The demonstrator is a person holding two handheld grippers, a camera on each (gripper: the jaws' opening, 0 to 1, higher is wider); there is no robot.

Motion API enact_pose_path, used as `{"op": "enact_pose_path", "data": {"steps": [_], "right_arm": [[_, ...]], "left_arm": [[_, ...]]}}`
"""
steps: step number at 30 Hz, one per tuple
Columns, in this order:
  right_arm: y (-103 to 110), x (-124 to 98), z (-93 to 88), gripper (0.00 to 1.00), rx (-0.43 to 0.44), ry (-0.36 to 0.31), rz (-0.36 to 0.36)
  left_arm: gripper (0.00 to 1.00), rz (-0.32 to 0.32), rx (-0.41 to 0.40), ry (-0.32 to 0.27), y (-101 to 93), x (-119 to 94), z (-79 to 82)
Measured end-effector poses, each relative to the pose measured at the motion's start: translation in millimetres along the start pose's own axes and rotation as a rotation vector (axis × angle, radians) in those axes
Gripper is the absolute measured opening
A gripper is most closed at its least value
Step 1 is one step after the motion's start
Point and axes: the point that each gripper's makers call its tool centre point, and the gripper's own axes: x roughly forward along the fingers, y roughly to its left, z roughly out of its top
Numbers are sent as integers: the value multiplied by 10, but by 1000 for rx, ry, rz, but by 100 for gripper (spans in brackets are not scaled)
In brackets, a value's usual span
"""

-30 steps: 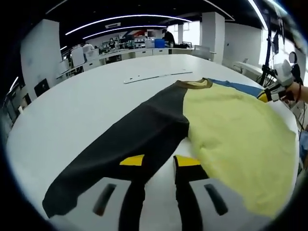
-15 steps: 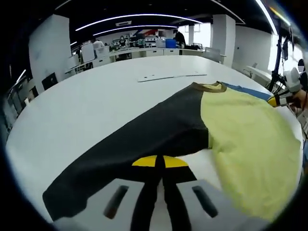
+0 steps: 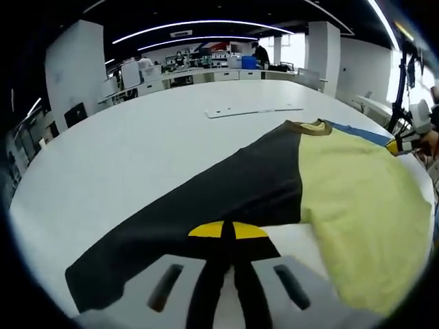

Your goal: Fold the garment on the visible template until the final outline fits inside the template.

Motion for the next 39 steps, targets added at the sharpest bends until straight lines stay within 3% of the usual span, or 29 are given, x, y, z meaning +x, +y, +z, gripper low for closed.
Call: {"op": "enact_pose_path", "data": {"steps": [5, 9, 11, 15, 22, 31, 39], "right_arm": [[42, -13, -20, 1, 6, 10, 18], [38, -74, -22, 12, 45, 6, 29], [75, -155, -28, 14, 48, 6, 41], [237, -299, -140, 14, 50, 30, 88], [421, -455, -300, 13, 22, 62, 128], [528, -445, -376, 11, 14, 70, 140], [640, -437, -279, 9, 26, 40, 169]], "left_arm": [[0, 3, 0, -1, -16, -32, 3], [1, -3, -15, -16, -29, -83, 22], [7, -12, -17, -15, -44, -122, 25], [19, -35, -19, -48, -104, -224, 94], [26, -58, -4, -82, -195, -409, 188], [26, -84, -9, -114, -310, -582, 248], [25, -93, 38, -117, -381, -702, 254]]}}
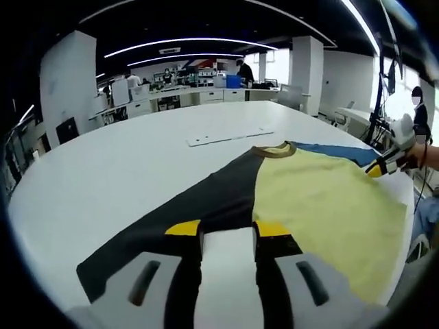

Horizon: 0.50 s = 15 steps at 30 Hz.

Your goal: Fold the garment on the visible template until the final outline fits inside the template.

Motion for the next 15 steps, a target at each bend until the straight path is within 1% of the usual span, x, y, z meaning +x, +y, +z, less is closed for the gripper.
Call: {"op": "enact_pose_path", "data": {"steps": [3, 7, 9, 12, 13, 15], "right_arm": [[40, 40, -36, 9, -9, 15, 0], [52, 74, -67, 6, -5, 26, -10], [49, 91, -71, 5, -7, 30, -18], [53, 118, -111, 5, -8, 52, -29], [48, 112, -77, 4, -14, 36, -33], [45, 100, -85, 3, -12, 47, -43]], "left_arm": [[25, -6, 4, -1, -13, -17, -5], [24, -4, 14, 1, -26, -40, -7], [24, -9, 11, -7, -45, -60, 12], [23, -16, 17, -13, -63, -76, 33], [23, -16, 24, -12, -67, -83, 38], [23, -15, 38, -11, -72, -97, 48]]}}
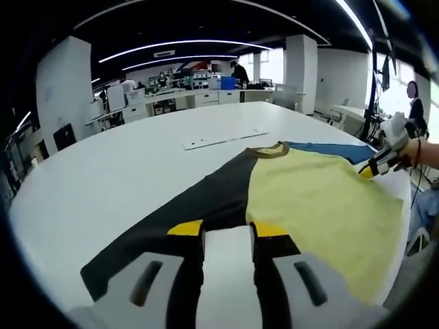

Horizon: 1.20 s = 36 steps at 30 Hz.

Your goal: Fold the garment on the visible template until the final outline fits inside the template.

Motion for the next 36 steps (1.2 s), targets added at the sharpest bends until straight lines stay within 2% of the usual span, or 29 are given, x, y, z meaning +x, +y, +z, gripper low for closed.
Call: {"op": "enact_pose_path", "data": {"steps": [8, 13, 18, 21, 30, 36], "right_arm": [[26, 11, -9, 0, -29, 15, -36], [-127, -78, -56, 0, 68, 11, -84], [-268, -184, -108, 0, 101, 6, -129], [-261, -177, -133, 0, 156, 1, -122], [-260, -131, -142, 0, 137, 7, -128], [-292, -145, -140, 0, 140, -1, -113]], "left_arm": [[22, -10, -6, -15, -56, -72, 44], [22, -13, -3, -20, -68, -115, 54], [22, -14, -2, -26, -73, -141, 68], [22, -14, -5, -26, -72, -148, 67], [23, -10, -2, -42, -79, -249, 116], [29, -9, -33, -38, -69, -299, 98]]}}
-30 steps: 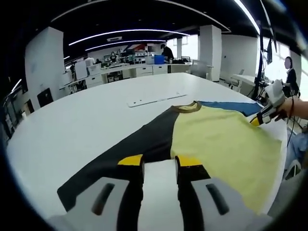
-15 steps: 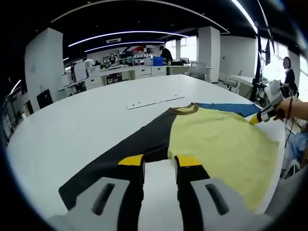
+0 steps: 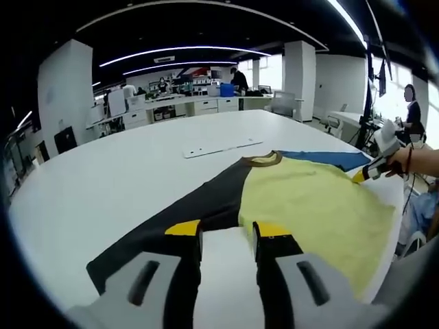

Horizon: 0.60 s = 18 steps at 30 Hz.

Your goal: Fold the garment on the visible template until the final outline fits inside the template.

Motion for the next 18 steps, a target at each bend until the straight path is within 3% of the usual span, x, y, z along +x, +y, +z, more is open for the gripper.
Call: {"op": "enact_pose_path", "data": {"steps": [5, 10, 15, 18], "right_arm": [[-91, -96, 88, 19, 51, -29, 9], [-232, -197, 112, 28, 61, -37, 1], [-601, -328, 111, 37, 90, -56, -67], [-755, -379, 137, 47, 134, -89, -39]], "left_arm": [[41, -11, -39, 0, -37, -40, -13], [52, -17, -29, 7, -100, -76, -32], [66, -21, -16, 5, -162, -128, -24], [76, -20, -10, 10, -183, -143, -35]]}}
